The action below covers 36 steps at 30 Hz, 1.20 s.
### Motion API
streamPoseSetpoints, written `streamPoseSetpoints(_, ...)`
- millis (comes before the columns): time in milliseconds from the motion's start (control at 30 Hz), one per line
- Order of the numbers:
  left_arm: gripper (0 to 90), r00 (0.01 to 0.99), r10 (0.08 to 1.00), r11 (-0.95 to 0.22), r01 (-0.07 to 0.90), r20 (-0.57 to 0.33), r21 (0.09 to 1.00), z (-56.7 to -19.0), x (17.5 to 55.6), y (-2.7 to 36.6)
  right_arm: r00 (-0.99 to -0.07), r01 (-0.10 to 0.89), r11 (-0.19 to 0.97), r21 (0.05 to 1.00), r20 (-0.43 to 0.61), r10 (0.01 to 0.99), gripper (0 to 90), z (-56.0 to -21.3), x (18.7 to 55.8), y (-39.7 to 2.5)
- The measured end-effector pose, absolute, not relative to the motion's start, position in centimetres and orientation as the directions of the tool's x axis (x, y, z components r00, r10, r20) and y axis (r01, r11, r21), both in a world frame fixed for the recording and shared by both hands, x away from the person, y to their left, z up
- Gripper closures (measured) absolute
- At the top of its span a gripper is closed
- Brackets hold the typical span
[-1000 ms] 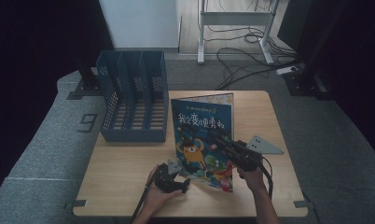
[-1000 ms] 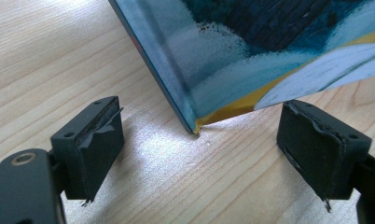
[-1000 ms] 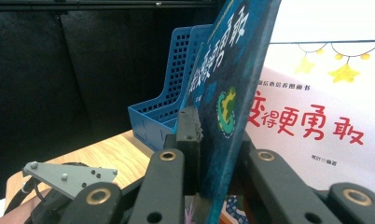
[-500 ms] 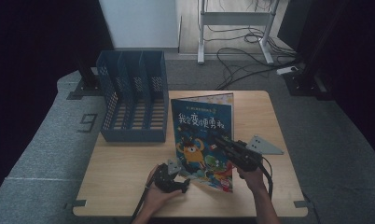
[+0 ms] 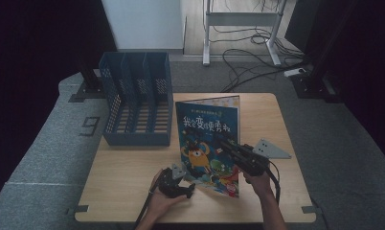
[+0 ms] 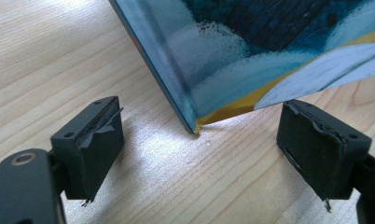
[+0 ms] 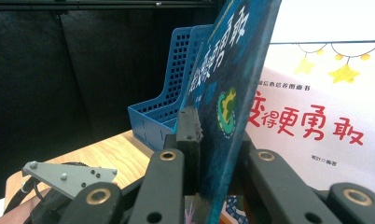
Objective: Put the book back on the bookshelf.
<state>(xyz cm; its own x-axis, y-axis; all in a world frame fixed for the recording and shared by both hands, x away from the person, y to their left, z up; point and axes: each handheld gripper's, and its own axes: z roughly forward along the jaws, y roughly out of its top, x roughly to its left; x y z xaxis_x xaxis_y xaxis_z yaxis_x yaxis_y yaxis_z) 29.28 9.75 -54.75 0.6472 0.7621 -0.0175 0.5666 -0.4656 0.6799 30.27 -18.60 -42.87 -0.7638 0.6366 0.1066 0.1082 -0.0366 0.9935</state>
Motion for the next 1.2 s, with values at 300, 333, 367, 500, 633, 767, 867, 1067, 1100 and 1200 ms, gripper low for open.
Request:
streamPoseSetpoints(300, 14.7, 0.646, 0.763, -0.466, 0.569, -0.018, 0.678, -54.7, 29.3, 9.7, -0.764, 0.108, -0.039, 0.993, 0.108, 0.636, 80.1, -42.9, 30.2, -18.6)
streamPoseSetpoints(333, 14.7, 0.647, 0.762, -0.466, 0.568, -0.019, 0.678, -54.7, 29.3, 9.7, -0.764, 0.107, -0.037, 0.994, 0.106, 0.636, 80.1, -42.9, 30.2, -18.6)
streamPoseSetpoints(367, 14.6, 0.647, 0.762, -0.466, 0.568, -0.019, 0.678, -54.7, 29.3, 9.7, -0.764, 0.106, -0.037, 0.994, 0.105, 0.636, 80.1, -42.9, 30.2, -18.6)
streamPoseSetpoints(500, 14.6, 0.646, 0.763, -0.467, 0.570, -0.019, 0.676, -54.7, 29.3, 9.7, -0.765, 0.094, -0.024, 0.995, 0.088, 0.639, 80.0, -42.8, 30.0, -18.5)
streamPoseSetpoints(633, 14.4, 0.646, 0.763, -0.467, 0.573, -0.021, 0.673, -54.7, 29.4, 9.7, -0.773, 0.086, -0.020, 0.996, 0.079, 0.630, 80.2, -42.7, 29.9, -18.4)
streamPoseSetpoints(767, 14.3, 0.642, 0.766, -0.466, 0.576, -0.019, 0.672, -54.7, 29.5, 9.6, -0.774, 0.082, -0.017, 0.996, 0.075, 0.629, 80.3, -42.7, 29.9, -18.4)
streamPoseSetpoints(867, 14.3, 0.639, 0.769, -0.464, 0.578, -0.019, 0.671, -54.6, 29.6, 9.6, -0.773, 0.078, -0.014, 0.997, 0.069, 0.630, 80.4, -42.6, 29.8, -18.4)
streamPoseSetpoints(1067, 14.4, 0.635, 0.773, -0.466, 0.584, -0.016, 0.665, -54.6, 30.0, 9.5, -0.777, 0.063, -0.009, 0.998, 0.054, 0.627, 80.5, -42.6, 29.7, -18.3)
streamPoseSetpoints(1100, 14.4, 0.632, 0.775, -0.464, 0.585, -0.015, 0.665, -54.6, 30.1, 9.4, -0.778, 0.060, -0.007, 0.998, 0.051, 0.626, 80.6, -42.6, 29.7, -18.3)
streamPoseSetpoints(1200, 14.4, 0.629, 0.777, -0.463, 0.589, -0.017, 0.663, -54.6, 30.5, 9.3, -0.781, 0.053, 0.000, 0.999, 0.041, 0.624, 80.6, -42.5, 29.6, -18.4)
